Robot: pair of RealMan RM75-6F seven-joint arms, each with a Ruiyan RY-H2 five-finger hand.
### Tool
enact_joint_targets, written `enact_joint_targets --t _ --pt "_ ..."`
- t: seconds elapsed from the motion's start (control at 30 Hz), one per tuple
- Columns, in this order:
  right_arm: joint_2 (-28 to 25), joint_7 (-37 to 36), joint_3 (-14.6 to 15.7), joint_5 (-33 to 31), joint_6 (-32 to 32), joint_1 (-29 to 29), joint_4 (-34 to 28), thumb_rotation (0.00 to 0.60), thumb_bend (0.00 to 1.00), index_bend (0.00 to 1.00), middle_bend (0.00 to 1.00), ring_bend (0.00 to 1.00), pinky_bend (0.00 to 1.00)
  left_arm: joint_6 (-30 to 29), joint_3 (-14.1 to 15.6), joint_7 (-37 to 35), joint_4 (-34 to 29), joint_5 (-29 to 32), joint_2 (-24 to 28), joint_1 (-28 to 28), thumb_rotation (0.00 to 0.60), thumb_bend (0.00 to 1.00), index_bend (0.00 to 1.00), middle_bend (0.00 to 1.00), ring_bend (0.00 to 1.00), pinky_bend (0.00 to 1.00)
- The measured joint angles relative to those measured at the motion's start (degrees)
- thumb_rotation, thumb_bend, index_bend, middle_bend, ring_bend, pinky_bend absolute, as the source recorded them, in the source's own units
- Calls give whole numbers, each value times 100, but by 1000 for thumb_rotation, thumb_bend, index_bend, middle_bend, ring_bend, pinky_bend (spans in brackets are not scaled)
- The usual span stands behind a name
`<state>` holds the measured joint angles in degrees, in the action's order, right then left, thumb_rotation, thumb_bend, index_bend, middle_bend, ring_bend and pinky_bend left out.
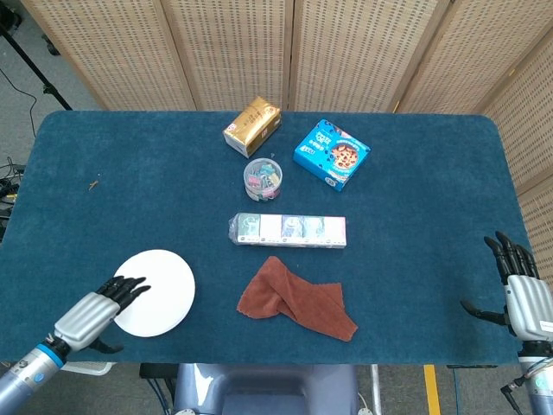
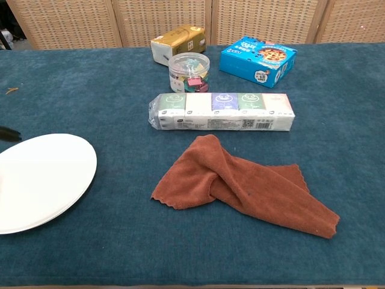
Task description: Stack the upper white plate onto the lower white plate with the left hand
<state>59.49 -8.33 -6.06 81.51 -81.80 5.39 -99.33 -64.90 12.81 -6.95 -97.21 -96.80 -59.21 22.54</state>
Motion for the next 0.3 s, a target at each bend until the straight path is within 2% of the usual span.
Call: enact_joint_targets --t 0.3 --pt "-9 -5 8 59 -53 -16 -34 600 0 0 0 0 0 -1636 -511 911 10 727 -83 -994 600 47 0 0 0 0"
